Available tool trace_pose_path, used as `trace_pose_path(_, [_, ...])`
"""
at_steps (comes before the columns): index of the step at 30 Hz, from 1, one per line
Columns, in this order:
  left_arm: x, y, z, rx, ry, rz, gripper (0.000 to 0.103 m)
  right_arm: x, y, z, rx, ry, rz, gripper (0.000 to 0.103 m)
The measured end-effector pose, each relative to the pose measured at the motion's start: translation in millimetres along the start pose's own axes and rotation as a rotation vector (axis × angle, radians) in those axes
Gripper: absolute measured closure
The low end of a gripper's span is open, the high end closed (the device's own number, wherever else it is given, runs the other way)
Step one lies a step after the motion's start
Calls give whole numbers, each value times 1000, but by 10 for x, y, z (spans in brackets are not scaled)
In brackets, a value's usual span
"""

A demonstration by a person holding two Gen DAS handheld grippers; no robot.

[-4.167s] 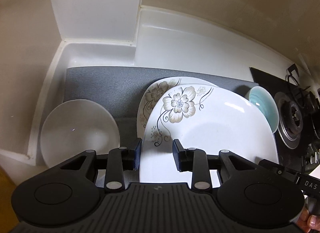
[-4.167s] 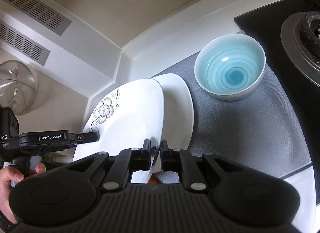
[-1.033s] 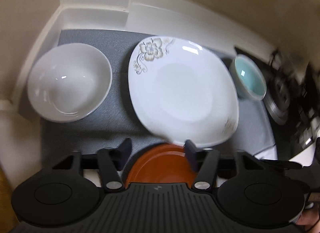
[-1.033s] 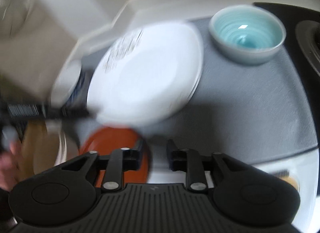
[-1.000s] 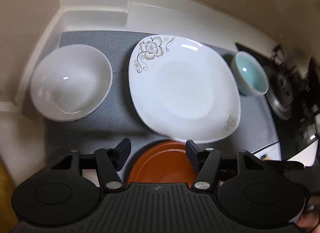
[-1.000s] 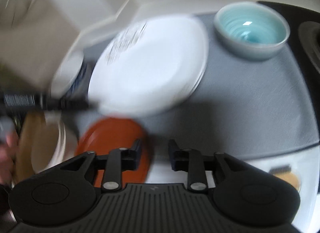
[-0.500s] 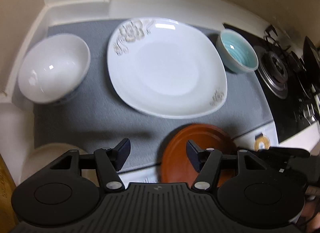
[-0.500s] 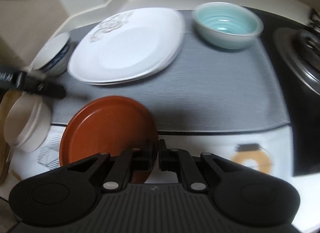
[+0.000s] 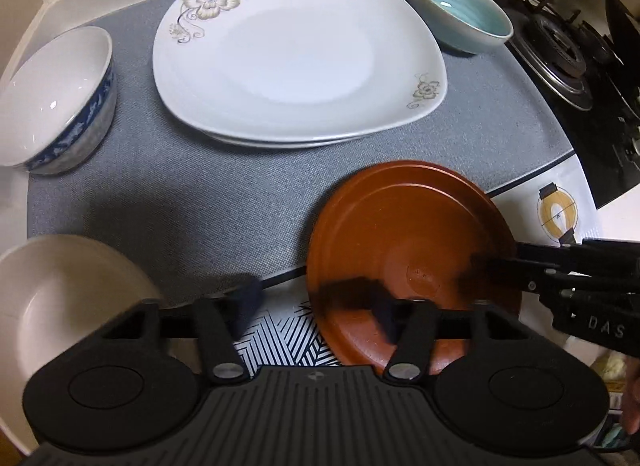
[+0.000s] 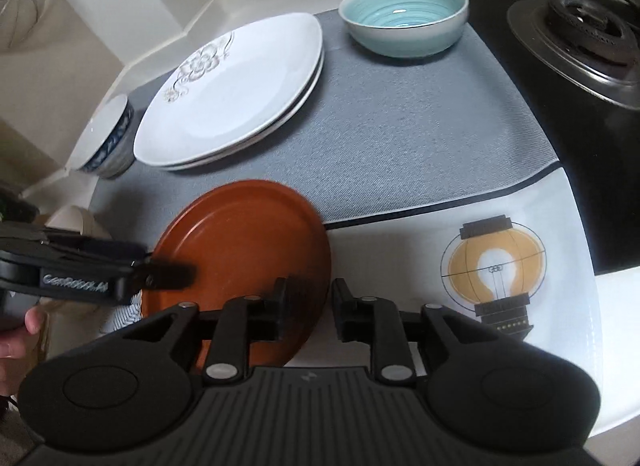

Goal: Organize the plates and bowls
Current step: 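Lift the terracotta plate with both grippers toward the stacked white plates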

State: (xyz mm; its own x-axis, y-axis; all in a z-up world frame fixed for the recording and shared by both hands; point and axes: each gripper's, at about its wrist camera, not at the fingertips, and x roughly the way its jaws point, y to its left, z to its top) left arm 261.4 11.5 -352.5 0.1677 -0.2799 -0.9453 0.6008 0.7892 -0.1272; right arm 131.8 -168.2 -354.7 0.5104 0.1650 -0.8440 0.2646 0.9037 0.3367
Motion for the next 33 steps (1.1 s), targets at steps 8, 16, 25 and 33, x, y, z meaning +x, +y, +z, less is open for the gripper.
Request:
trace_pose_path(8, [30, 175, -18, -99, 34, -110, 91, -75, 19, 7, -32, -33, -37, 56])
trace_pose_path(16, [-41, 124, 16, -104, 21, -137, 91, -47, 76, -53, -72, -15, -77, 79])
trace_pose_path(25, [-534, 91, 34, -72, -71, -133, 91, -354, 128, -23, -74, -59, -42, 89])
trace_pose_path(33, [-1025, 308, 162, -151, -151, -223, 91, -893, 303, 227, -66, -154, 31, 89])
